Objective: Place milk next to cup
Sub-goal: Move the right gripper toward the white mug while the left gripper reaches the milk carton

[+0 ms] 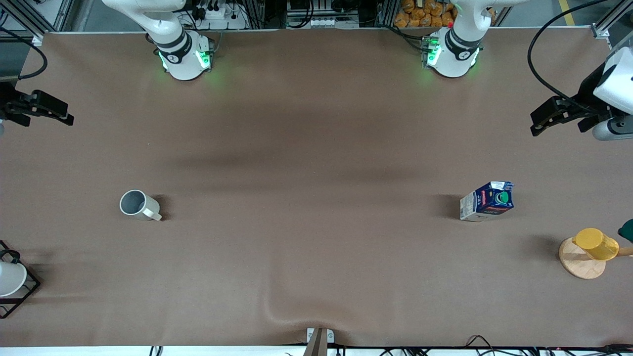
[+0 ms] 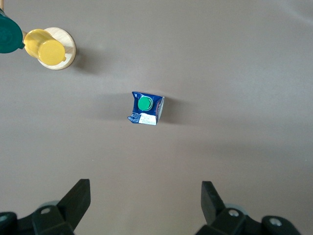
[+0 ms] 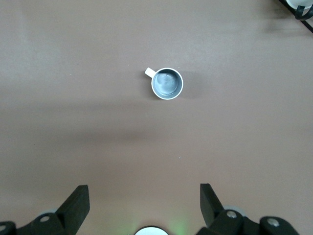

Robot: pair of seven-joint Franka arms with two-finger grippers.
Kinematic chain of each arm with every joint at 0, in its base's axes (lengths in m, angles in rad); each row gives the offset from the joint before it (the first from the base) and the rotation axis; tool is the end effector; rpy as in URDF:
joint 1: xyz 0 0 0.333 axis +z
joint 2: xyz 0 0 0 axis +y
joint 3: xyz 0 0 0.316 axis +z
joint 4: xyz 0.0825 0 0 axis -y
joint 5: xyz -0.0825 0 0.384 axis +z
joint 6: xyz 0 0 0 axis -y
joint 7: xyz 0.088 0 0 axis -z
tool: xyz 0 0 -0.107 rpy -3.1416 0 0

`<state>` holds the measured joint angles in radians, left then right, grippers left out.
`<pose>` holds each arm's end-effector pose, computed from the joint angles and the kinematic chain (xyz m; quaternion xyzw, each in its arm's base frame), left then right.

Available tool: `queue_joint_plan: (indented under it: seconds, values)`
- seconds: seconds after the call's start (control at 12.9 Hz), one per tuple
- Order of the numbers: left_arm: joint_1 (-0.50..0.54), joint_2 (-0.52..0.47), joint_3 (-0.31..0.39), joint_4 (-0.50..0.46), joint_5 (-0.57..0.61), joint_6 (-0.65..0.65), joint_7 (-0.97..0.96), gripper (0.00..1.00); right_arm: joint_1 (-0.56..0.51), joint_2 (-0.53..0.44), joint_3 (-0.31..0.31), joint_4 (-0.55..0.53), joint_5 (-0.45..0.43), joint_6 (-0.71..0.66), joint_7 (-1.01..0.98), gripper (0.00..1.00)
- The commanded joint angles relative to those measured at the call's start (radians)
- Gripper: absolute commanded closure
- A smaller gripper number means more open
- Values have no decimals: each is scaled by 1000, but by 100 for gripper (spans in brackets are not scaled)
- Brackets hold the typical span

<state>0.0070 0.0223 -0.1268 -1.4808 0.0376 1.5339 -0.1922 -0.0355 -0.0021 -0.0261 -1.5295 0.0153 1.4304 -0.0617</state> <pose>0.5549 -0.0617 0.6513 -0.9990 -0.0372 -0.0180 0.0147 0.5382 -0.0314 0.6332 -0.9988 -0.0008 0.0479 0.0106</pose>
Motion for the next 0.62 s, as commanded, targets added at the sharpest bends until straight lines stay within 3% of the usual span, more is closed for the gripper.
queue_joint_plan:
  seconds: [0.0,0.54]
  values:
    - [2,8,3,19,-2,-8,14,0,-9,-15,6,-15,-14,4,-10,0]
    - [5,47,30,2,-51,43,23,0,-12,39,6,-24,-12,8,-10,0]
